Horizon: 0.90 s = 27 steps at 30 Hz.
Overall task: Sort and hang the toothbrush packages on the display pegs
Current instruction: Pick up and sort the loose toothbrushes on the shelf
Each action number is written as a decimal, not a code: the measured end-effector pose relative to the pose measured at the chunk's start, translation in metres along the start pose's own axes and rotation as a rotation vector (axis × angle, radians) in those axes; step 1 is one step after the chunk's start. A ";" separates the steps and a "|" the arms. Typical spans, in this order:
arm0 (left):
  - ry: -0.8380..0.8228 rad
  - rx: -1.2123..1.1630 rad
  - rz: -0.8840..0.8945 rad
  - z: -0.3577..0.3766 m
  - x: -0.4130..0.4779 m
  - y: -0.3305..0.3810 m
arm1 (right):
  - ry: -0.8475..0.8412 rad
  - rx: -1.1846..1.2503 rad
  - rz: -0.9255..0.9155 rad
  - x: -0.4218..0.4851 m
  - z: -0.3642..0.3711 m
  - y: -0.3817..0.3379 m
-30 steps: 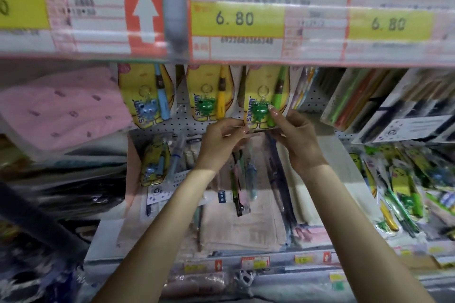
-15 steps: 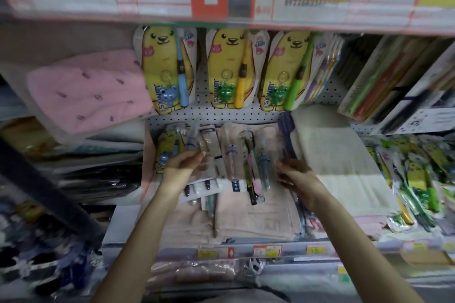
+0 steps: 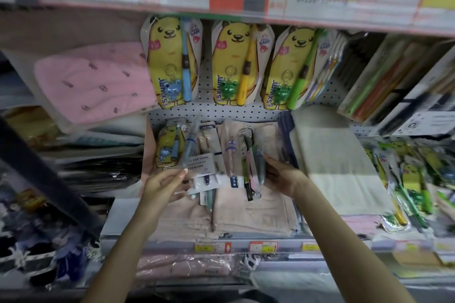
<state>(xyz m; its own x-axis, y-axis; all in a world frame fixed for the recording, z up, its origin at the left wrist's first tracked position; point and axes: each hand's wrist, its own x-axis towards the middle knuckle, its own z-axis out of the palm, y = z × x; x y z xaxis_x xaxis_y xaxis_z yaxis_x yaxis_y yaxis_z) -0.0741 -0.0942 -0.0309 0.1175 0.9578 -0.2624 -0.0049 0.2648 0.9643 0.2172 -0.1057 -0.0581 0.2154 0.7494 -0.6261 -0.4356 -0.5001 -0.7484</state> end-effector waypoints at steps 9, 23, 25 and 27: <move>-0.091 0.045 -0.040 0.023 -0.010 -0.006 | 0.064 0.023 0.001 0.012 0.006 0.001; -0.183 -0.096 -0.045 0.079 -0.007 0.016 | -0.290 0.145 -0.091 -0.062 -0.014 0.016; -0.196 -0.090 -0.060 0.079 -0.006 0.016 | -0.367 0.137 -0.104 -0.069 -0.007 0.022; -0.205 -0.100 -0.074 0.078 -0.005 0.018 | -0.425 0.132 -0.107 -0.074 0.001 0.029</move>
<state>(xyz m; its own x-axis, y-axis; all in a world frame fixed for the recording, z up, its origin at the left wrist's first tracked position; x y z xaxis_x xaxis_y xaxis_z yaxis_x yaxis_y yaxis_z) 0.0023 -0.1030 -0.0091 0.3201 0.8952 -0.3101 -0.0853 0.3533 0.9316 0.1882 -0.1748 -0.0331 -0.1008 0.9191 -0.3809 -0.5444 -0.3714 -0.7521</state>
